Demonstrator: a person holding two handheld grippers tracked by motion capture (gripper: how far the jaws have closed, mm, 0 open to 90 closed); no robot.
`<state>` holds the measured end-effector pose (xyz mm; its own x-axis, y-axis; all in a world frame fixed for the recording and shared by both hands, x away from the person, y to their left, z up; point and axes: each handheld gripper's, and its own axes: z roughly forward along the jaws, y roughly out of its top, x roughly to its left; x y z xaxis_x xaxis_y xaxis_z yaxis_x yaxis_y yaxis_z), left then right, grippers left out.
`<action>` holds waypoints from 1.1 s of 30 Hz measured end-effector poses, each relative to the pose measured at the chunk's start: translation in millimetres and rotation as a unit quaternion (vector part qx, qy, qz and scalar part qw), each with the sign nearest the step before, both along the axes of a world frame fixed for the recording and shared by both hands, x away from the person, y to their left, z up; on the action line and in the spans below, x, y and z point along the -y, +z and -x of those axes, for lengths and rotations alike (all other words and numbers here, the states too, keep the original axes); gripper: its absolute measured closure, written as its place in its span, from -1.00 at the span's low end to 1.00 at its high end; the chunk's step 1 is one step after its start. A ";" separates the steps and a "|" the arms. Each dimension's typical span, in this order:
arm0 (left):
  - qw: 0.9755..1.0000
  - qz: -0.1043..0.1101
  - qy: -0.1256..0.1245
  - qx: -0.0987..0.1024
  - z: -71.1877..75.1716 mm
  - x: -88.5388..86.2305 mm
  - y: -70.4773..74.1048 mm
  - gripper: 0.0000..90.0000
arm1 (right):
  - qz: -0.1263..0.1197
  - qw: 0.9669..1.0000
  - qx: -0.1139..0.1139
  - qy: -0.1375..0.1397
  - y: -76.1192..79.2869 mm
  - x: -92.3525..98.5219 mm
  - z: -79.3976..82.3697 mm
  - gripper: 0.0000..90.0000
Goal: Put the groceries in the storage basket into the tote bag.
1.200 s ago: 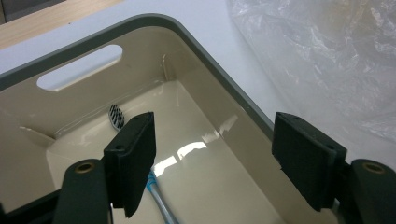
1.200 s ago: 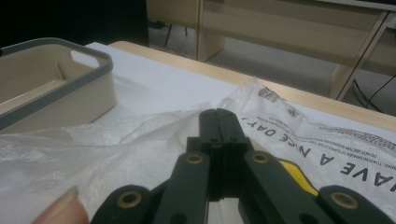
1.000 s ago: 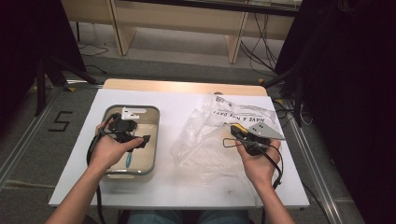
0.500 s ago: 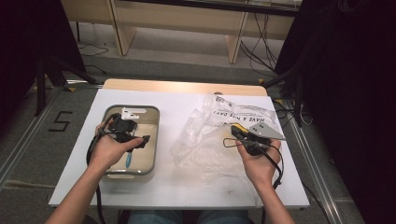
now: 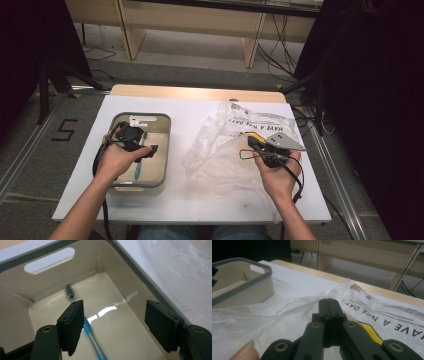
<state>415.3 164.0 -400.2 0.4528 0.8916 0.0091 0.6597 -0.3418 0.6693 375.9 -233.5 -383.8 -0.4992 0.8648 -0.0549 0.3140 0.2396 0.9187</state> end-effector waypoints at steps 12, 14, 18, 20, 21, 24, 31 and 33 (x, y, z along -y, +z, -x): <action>0.996 -0.037 0.035 -0.073 -24.2 -8.4 -32.0 -0.10 | -0.001 1.000 -0.003 0.002 0.8 0.1 -0.2 1.00; 0.995 -0.040 0.041 -0.082 -28.9 -8.6 -34.8 -0.07 | 0.001 1.000 -0.004 0.002 0.1 0.3 -0.5 1.00; 0.992 -0.045 0.048 -0.104 -36.7 -6.5 -41.8 0.01 | 0.001 1.000 -0.006 0.002 -0.3 0.3 -0.8 1.00; 0.992 -0.047 0.053 -0.109 -40.1 -6.3 -44.6 0.03 | 0.001 1.000 -0.006 0.002 -0.4 0.3 -0.9 1.00; 0.991 -0.044 0.059 -0.115 -42.9 -7.7 -46.3 0.05 | 0.001 1.000 -0.007 0.002 -0.3 0.3 -0.7 1.00; 0.990 -0.038 0.064 -0.122 -45.0 -8.6 -48.2 0.12 | 0.001 1.000 -0.007 0.003 -0.4 0.3 -0.9 1.00; 0.987 -0.036 0.065 -0.141 -51.0 -10.2 -54.7 0.21 | 0.002 1.000 -0.008 0.004 -0.6 0.1 -1.0 1.00; 0.987 -0.036 0.066 -0.144 -51.7 -11.2 -55.7 0.25 | 0.001 1.000 -0.009 0.005 -0.7 0.2 -1.2 1.00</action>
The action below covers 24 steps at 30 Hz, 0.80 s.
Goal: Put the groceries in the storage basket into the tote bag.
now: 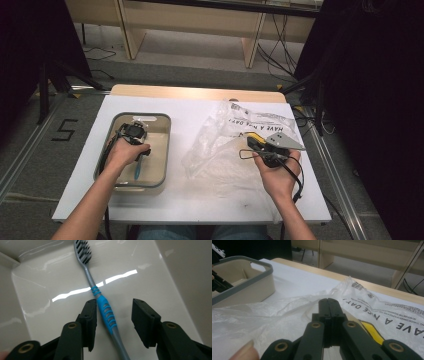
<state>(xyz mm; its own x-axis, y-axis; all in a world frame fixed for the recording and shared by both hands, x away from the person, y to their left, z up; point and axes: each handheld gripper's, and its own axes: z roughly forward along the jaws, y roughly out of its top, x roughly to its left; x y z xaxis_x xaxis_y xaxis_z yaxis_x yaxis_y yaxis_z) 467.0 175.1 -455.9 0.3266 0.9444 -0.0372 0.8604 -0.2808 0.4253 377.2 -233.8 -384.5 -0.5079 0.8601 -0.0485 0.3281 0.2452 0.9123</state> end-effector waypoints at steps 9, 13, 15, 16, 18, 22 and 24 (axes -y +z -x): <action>1.000 0.004 -0.004 -0.013 -1.9 -1.8 -2.9 0.32 | 0.001 1.000 -0.003 0.003 -0.5 -0.4 0.0 1.00; 1.000 0.000 -0.004 -0.017 -3.0 -3.2 -3.6 0.38 | 0.001 1.000 -0.004 0.001 -0.4 -0.2 0.2 1.00; 1.000 -0.004 -0.007 -0.018 -3.7 -3.6 -3.5 0.43 | 0.002 1.000 -0.004 0.002 -0.7 -0.4 0.1 1.00; 1.000 -0.009 -0.010 -0.022 -4.7 -3.2 -3.1 0.44 | 0.002 1.000 -0.004 0.002 -0.8 -0.6 0.0 1.00; 0.999 -0.016 -0.014 -0.026 -6.0 -2.6 -2.8 0.49 | 0.001 1.000 -0.003 0.002 -0.8 -0.6 0.0 1.00; 0.999 -0.024 -0.021 -0.033 -7.8 -0.9 -2.1 0.52 | 0.000 1.000 0.000 0.000 -0.3 0.2 0.3 1.00; 0.999 -0.026 -0.024 -0.036 -8.7 -0.5 -1.8 0.54 | 0.000 1.000 0.000 -0.001 -0.4 0.2 0.3 1.00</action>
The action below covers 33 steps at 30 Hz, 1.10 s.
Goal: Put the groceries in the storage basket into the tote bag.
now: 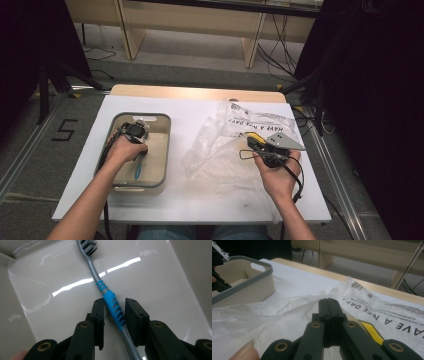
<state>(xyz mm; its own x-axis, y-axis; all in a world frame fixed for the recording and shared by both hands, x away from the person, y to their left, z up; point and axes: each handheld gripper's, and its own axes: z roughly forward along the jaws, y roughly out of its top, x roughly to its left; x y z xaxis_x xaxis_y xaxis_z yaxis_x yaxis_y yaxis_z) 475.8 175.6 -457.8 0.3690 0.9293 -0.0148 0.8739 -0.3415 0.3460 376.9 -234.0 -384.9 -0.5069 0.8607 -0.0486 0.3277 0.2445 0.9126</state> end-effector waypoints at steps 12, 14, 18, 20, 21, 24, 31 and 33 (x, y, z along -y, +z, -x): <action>1.000 -0.005 -0.004 -0.009 -0.7 1.5 0.3 0.75 | 0.001 1.000 0.000 0.001 -0.1 -0.6 0.2 1.00; 1.000 -0.007 -0.005 -0.009 -0.7 1.4 0.4 0.76 | 0.001 1.000 0.000 0.001 -0.2 -0.7 0.2 1.00; 1.000 -0.012 -0.009 -0.007 -0.1 3.2 0.6 0.78 | 0.001 1.000 0.001 0.000 -0.6 -1.1 0.0 1.00; 1.000 -0.018 -0.011 -0.005 0.4 4.5 1.1 0.79 | 0.001 1.000 0.001 0.000 -0.4 -0.9 0.1 1.00; 1.000 -0.018 -0.011 -0.005 0.4 4.5 1.1 0.80 | 0.001 1.000 0.001 0.000 -0.4 -0.9 0.1 1.00; 1.000 -0.025 -0.012 0.001 1.8 6.4 1.3 0.81 | 0.001 1.000 0.003 0.000 -0.3 -0.5 -0.1 1.00; 1.000 -0.026 -0.014 0.002 3.6 7.5 1.7 0.81 | 0.001 1.000 0.004 0.000 -0.5 -0.8 -0.1 1.00; 1.000 -0.025 -0.014 0.003 3.8 7.3 1.8 0.81 | 0.001 1.000 0.004 0.000 -0.4 -0.7 -0.1 1.00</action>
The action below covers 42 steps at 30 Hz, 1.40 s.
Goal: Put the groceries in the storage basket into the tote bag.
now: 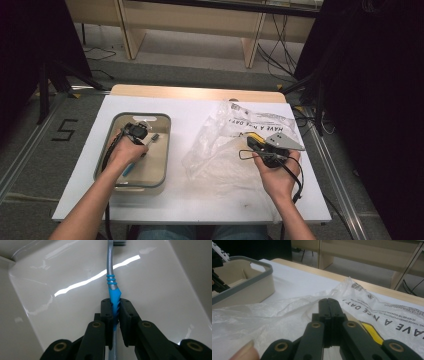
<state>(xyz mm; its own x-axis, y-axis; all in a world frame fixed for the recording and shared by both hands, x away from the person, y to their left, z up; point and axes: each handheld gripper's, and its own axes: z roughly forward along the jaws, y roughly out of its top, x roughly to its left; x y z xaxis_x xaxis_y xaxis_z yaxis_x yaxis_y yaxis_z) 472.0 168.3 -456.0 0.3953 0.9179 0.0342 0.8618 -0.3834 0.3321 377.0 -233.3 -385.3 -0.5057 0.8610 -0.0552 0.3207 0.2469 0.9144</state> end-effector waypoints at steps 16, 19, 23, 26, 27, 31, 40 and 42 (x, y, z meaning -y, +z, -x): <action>0.999 0.028 0.002 0.035 5.0 -3.3 7.0 0.82 | -0.001 1.000 -0.001 -0.001 -0.4 0.3 0.0 1.00; 0.998 0.037 0.003 0.052 7.8 -5.3 11.6 0.82 | -0.001 1.000 -0.001 -0.001 -0.5 0.3 0.0 1.00; 0.997 0.043 0.003 0.066 9.5 -6.1 14.9 0.82 | -0.001 1.000 0.000 -0.001 -0.8 0.2 -0.2 1.00; 0.996 0.046 0.003 0.075 11.2 -6.8 17.3 0.82 | -0.001 1.000 -0.001 -0.001 -0.5 0.3 -0.1 1.00; 0.995 0.050 0.002 0.081 12.7 -7.2 19.0 0.82 | 0.000 1.000 -0.001 -0.001 -0.3 0.6 0.1 1.00; 0.994 0.060 0.003 0.096 16.5 -7.8 24.6 0.82 | -0.002 1.000 -0.002 -0.001 -0.3 0.6 0.2 1.00; 0.988 0.074 0.000 0.137 23.8 -7.1 36.1 0.82 | -0.002 1.000 0.000 -0.002 0.3 1.1 0.6 1.00; 0.986 0.080 -0.001 0.145 26.2 -7.1 39.6 0.82 | -0.002 1.000 0.001 -0.002 0.5 1.3 0.8 1.00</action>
